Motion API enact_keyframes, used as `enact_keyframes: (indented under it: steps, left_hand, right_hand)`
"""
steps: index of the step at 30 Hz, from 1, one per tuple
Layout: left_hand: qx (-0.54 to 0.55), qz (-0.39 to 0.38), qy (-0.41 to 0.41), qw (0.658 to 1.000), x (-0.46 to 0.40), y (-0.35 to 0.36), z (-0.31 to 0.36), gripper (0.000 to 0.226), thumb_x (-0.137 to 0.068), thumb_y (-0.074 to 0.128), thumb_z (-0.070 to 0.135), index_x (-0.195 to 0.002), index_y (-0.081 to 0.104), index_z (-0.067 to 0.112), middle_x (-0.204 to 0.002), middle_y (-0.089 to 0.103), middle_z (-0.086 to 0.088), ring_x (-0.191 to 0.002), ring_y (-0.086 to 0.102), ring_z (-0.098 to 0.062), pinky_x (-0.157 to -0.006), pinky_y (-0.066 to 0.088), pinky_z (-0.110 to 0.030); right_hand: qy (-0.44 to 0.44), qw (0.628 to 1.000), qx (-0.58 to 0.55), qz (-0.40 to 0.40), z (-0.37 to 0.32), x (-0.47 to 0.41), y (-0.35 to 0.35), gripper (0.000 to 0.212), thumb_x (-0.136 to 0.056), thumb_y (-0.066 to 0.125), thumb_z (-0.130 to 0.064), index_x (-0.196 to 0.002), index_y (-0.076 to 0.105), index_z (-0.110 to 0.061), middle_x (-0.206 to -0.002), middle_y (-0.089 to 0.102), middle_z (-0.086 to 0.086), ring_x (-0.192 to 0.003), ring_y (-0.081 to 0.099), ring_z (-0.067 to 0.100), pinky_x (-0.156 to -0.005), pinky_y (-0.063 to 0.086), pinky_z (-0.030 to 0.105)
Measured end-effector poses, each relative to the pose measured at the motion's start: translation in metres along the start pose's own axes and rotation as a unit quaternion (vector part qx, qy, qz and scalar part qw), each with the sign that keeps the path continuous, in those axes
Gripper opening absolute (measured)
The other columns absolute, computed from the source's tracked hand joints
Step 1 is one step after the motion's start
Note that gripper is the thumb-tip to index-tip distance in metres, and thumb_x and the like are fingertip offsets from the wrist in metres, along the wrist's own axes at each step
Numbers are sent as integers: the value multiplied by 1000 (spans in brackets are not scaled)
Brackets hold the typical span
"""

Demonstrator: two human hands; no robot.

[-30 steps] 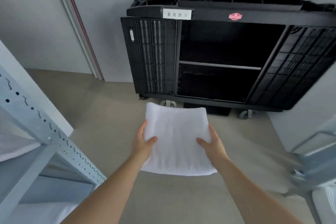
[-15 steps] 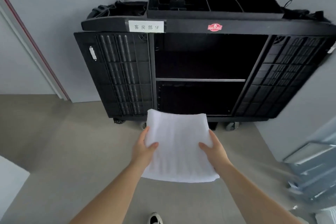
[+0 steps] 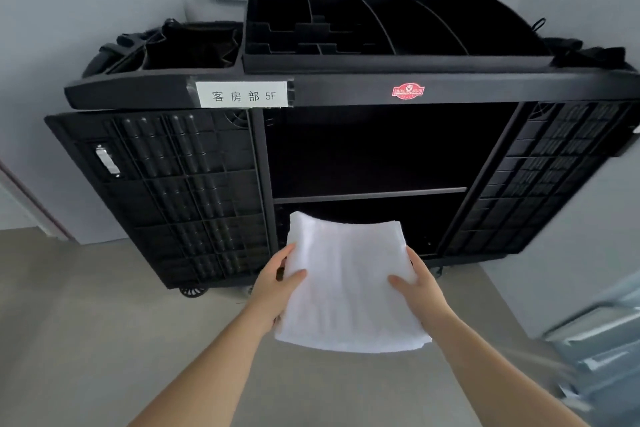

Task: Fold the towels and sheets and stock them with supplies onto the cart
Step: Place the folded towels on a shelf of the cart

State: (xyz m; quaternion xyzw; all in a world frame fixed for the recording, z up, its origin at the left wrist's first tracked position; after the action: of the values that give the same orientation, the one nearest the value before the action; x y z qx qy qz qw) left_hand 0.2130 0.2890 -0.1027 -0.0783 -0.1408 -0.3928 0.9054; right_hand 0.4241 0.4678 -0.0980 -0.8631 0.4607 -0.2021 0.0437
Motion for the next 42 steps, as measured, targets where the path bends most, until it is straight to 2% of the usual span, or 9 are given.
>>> enact_keyframes:
  steps: [5,11,17,24,28,32,35,38,42]
  left_hand:
    - [16,-3,-10,1000,-57,19,19,45,-85,69,31,-121,55,54,-119,58,10,-100,65,-12,-78,57,-31]
    - [20,-3,-37,999,-125,58,34,44,-84,70,30,-116,55,57,-120,57,6,-100,65,-14,-75,56,-30]
    - [48,50,-27,997,-186,95,47,47,-85,70,23,-118,57,54,-119,61,8,-96,68,-8,-75,57,-28]
    - [68,103,45,991,-282,91,91,48,-90,65,15,-117,58,54,-124,60,12,-104,65,-11,-85,57,-34]
    - [62,118,97,986,-342,79,104,49,-91,63,15,-116,57,56,-125,59,14,-108,63,-11,-87,56,-36]
    - [74,132,137,979,-389,68,94,48,-91,63,16,-119,56,55,-123,59,19,-104,64,-5,-84,56,-31]
    - [32,153,101,982,-412,61,64,44,-92,61,19,-126,54,46,-122,58,17,-100,64,-8,-82,56,-30]
    - [-31,173,26,984,-416,55,30,42,-92,59,22,-128,52,42,-121,55,10,-98,62,-13,-70,52,-26]
    - [-16,179,-21,984,-420,50,15,46,-91,61,31,-134,48,41,-118,57,1,-100,62,-18,-77,53,-32]
  right_hand:
    - [-19,1000,4,-24,-10,-62,-16,58,-88,63,-20,-118,42,-65,-97,62,-36,-84,63,-9,-69,46,18]
    - [-48,996,-12,-77,-23,-153,-43,62,-87,63,-15,-125,44,-60,-109,65,-23,-99,66,4,-81,52,31]
    - [-61,989,-29,-131,-35,-244,-64,61,-85,65,-19,-128,44,-57,-116,66,-15,-105,66,12,-90,53,43]
    - [-119,978,-83,-152,-78,-356,-41,57,-87,64,-11,-128,50,-49,-117,67,-11,-105,66,13,-78,57,29]
    - [-164,973,-103,-125,-96,-417,-13,58,-86,67,-12,-123,51,-55,-113,66,-18,-99,67,5,-70,56,22]
    - [-196,967,-103,-123,-92,-467,12,65,-88,64,-11,-129,44,-58,-120,62,-21,-104,64,0,-74,56,21]
    - [-137,978,-87,-129,-61,-495,31,74,-89,64,-11,-138,33,-57,-122,60,-24,-100,64,-4,-70,54,17]
    - [-47,992,-58,-98,-27,-501,42,80,-89,65,-14,-148,21,-46,-104,56,-32,-77,65,-11,-55,50,12]
    - [3,998,-6,-60,-15,-495,38,81,-84,66,-34,-145,16,-52,-94,66,-23,-76,67,4,-53,47,20]
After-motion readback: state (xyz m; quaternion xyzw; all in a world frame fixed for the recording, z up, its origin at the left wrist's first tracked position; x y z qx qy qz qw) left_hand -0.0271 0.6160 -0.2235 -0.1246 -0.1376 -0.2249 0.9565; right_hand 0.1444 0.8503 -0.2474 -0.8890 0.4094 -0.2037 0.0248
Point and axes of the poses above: each hand's wrist, its own x-axis away from the middle knuckle, its own y-axis out of the palm, z = x × y, the point moved 1 cm from there along -x, towards the middle knuckle
